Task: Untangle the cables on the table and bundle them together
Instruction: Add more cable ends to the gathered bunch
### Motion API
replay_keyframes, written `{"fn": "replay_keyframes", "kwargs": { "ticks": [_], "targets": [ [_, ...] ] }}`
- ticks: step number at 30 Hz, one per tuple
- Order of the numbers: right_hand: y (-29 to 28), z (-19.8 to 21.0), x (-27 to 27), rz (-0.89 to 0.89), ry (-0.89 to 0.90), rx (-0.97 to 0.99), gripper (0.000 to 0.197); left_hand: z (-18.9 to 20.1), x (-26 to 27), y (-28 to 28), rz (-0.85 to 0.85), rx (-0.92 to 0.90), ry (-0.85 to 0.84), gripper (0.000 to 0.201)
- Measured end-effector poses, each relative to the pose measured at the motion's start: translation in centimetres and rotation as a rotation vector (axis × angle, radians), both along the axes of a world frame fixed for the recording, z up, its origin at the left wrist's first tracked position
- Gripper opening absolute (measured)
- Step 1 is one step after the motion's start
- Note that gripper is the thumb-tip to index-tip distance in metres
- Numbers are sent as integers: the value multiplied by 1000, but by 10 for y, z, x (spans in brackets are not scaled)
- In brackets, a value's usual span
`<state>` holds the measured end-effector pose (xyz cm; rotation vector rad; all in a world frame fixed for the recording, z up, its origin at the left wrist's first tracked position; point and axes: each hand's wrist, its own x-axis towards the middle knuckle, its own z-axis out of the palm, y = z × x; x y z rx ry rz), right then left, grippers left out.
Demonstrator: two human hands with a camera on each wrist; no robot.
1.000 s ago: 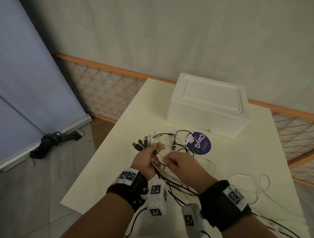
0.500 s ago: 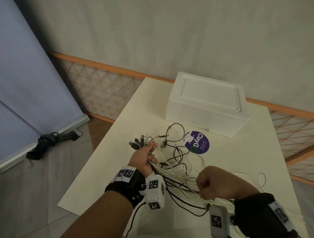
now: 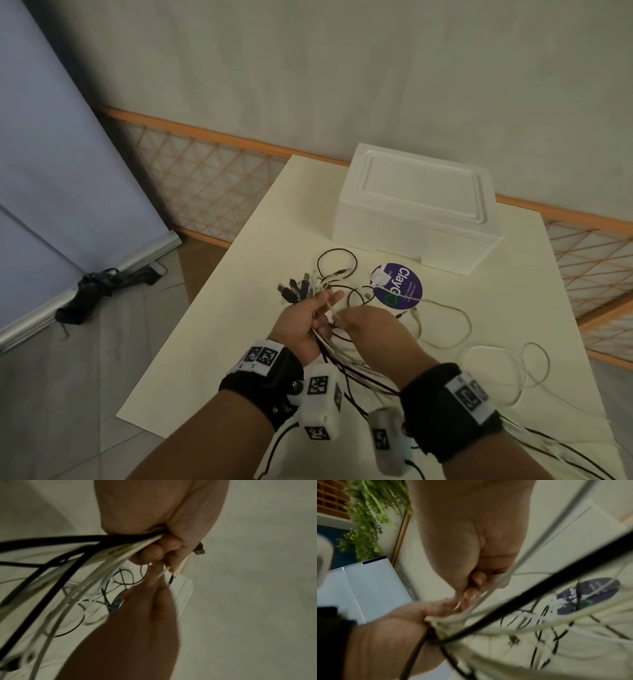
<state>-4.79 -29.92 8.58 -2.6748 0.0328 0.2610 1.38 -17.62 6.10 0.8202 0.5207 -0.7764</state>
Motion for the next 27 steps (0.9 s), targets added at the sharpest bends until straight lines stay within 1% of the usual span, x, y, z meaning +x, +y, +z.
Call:
{"fn": "replay_keyframes", "kwargs": {
  "ticks": [3,5,6,9,11,13,16,18,21,23,24,25,26,27],
  "targets": [
    [-29,1,-16,133,197,-128,26,-3,12,13,84,-12,11,17],
    [-50,2,-26,151,318,-163,23,-5,16,17,109,15,1,19],
    [-57,3,-30,139,345,-153,23,-6,17,17,100,30,-4,20],
    [-71,7,-33,130,368,-169,23,-9,15,12,54,54,-24,21],
    [-73,7,-32,109,330,-216,24,-9,16,9,56,68,-47,22],
    [-73,3,-30,80,281,-212,26,-8,19,8,65,80,-75,22],
    [-71,1,-31,71,297,-143,25,-3,18,9,89,38,-71,21],
    [-70,2,-33,59,312,-100,23,-1,17,10,104,16,-48,24],
    [-74,5,-37,-4,304,-4,19,-4,21,12,118,51,-9,28],
    [-79,8,-40,-65,268,90,18,-5,22,16,93,59,10,33],
    [-82,9,-42,-100,241,172,20,-5,22,17,77,53,23,36],
    [-85,12,-44,-131,200,260,29,-5,21,18,67,42,40,37],
    [-87,15,-46,-152,146,331,37,-4,20,18,59,33,56,36],
    [-88,18,-48,-159,91,386,40,-3,18,18,50,34,61,34]
  ]
}}
